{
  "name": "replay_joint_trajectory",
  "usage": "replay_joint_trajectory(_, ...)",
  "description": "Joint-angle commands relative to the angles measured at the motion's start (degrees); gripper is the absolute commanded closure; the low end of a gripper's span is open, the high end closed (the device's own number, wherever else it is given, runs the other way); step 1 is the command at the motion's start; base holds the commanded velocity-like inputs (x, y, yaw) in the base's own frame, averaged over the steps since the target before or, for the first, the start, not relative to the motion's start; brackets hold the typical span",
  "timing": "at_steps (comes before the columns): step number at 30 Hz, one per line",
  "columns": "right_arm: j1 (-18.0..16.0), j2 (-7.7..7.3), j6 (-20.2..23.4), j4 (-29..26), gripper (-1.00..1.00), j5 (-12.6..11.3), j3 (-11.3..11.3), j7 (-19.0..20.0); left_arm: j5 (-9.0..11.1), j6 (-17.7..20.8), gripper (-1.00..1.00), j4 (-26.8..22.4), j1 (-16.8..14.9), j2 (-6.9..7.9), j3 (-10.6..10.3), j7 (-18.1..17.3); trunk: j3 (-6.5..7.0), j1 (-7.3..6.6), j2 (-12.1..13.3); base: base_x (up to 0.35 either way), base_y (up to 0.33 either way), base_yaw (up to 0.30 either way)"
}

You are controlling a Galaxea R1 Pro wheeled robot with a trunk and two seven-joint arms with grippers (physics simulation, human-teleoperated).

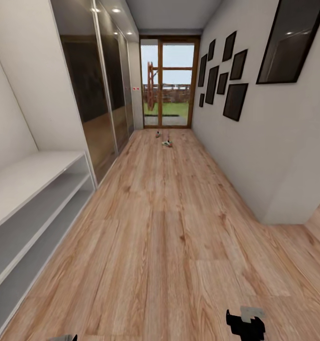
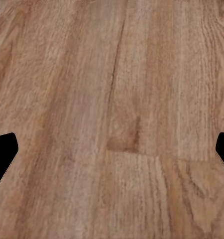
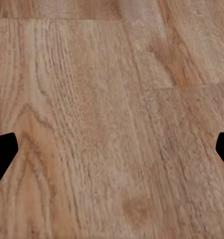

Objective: Pick up the two gym shoes and the two sandals from the corridor floor and place them onto the hallstand (shoe rack) in the corridor, making sure they are on the rack and not on the floor. Arrange them so the two gym shoes are next to each other and the two sandals are next to each other.

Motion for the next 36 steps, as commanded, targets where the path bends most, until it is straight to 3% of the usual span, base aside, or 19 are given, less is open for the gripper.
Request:
replay_joint_trajectory(1,-0.04,0.00,-0.16,0.07,-1.00,0.60,-0.44,-0.20,-0.31,-0.15,-1.00,0.05,-0.05,-0.01,0.48,-0.38,-0.05,0.02,-0.02,0.338,0.000,0.000)
replay_joint_trajectory(36,-0.04,0.00,-0.16,0.07,-1.00,0.58,-0.38,-0.20,-0.31,-0.16,-1.00,0.05,-0.05,0.01,0.50,-0.35,-0.05,0.02,-0.02,0.338,0.000,0.000)
